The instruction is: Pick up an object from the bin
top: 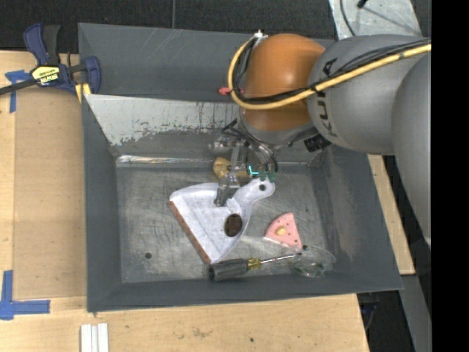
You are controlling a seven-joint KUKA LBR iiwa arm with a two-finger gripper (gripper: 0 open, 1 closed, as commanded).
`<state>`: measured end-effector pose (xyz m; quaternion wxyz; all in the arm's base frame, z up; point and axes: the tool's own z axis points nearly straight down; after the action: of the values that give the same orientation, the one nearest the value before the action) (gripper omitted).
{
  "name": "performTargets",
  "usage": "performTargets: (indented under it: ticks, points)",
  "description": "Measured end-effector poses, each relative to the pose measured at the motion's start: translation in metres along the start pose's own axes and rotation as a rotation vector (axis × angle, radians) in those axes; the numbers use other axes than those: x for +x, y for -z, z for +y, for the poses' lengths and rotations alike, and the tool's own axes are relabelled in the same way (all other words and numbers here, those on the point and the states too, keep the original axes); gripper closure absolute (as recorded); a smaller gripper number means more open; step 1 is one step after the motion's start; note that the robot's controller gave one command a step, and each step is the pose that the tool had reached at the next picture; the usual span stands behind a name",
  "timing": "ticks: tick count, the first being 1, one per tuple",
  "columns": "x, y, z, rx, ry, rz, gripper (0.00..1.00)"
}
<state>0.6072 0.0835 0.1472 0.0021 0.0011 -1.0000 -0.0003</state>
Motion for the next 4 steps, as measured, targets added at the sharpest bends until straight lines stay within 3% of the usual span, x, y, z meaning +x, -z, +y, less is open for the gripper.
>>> performTargets:
  ticks: [1,2,3,4]
  points:
    - [-0.002,0.004,0.000,-0.001,-0.002,-0.008,0.00]
    - [0.010,0.005,-0.008,0.000,0.082,-0.008,0.00]
    - [0.021,0.013,-0.055,0.001,0.237,-0.006,0.00]
    - [0.024,0.022,-0.081,0.004,0.337,-0.008,0.00]
